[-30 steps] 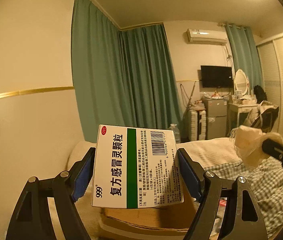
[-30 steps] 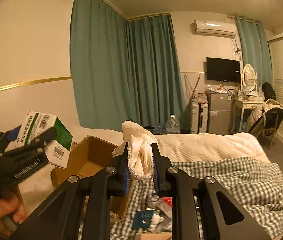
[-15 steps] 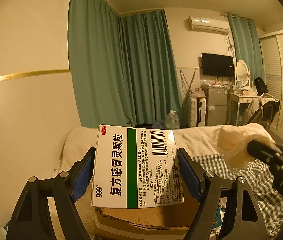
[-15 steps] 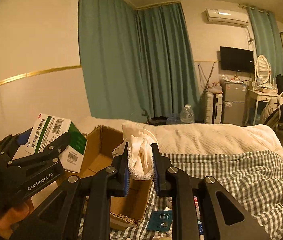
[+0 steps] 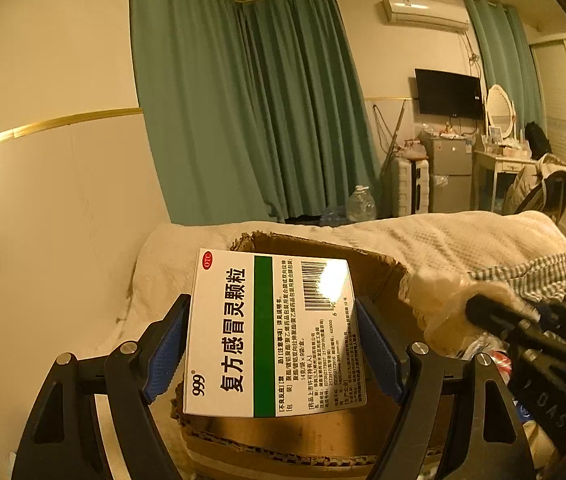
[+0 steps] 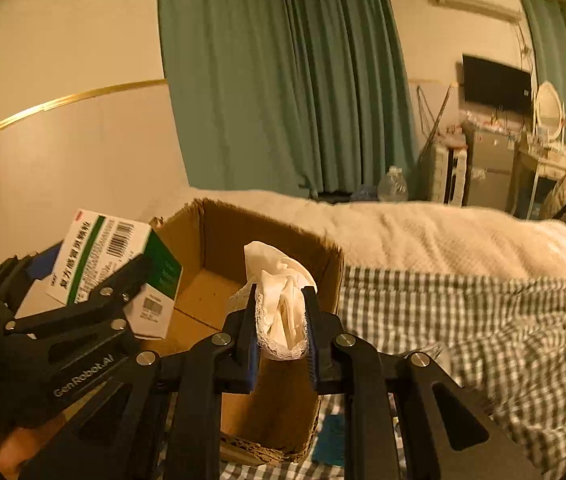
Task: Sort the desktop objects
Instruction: 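Lower and release the medicine box with left tool while right tool drops the tissue into the cardboard box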
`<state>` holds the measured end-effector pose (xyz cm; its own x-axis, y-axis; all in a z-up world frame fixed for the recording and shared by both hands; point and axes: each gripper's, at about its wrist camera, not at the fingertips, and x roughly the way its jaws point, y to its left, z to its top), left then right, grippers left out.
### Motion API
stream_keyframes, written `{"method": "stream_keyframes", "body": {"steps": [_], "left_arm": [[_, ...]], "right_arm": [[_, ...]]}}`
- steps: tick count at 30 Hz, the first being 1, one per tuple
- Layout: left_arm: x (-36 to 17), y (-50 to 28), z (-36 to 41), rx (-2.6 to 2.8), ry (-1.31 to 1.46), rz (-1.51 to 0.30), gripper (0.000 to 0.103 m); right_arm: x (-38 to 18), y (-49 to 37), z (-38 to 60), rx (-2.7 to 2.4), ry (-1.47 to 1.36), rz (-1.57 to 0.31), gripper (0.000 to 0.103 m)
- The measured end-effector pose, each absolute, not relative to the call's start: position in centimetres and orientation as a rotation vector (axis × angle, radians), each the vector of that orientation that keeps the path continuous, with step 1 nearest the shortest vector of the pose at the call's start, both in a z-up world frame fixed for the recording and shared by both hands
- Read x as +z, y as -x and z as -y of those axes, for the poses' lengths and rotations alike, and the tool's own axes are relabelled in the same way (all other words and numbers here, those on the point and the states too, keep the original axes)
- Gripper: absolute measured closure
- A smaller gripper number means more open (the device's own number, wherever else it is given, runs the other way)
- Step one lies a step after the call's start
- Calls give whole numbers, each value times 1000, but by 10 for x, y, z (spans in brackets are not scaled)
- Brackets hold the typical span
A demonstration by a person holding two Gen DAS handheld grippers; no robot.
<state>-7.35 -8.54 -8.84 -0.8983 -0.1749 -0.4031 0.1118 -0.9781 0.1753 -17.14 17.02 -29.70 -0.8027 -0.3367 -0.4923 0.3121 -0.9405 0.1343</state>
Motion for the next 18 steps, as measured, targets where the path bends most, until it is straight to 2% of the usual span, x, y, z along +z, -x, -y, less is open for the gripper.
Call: {"method": "stream_keyframes", "body": {"steps": [15,17,18], "left_arm": [[-80,93,75,-2946,-669,307,20],[-82,94,70,-2948,-686,335,18],[-83,95,68,-2949,-693,344,14]], "right_arm": [[-328,203,-148,-2628,-896,24,84],[-330,202,-149,-2624,-904,19,81],[-331,202,-149,-2623,-907,19,76]]}}
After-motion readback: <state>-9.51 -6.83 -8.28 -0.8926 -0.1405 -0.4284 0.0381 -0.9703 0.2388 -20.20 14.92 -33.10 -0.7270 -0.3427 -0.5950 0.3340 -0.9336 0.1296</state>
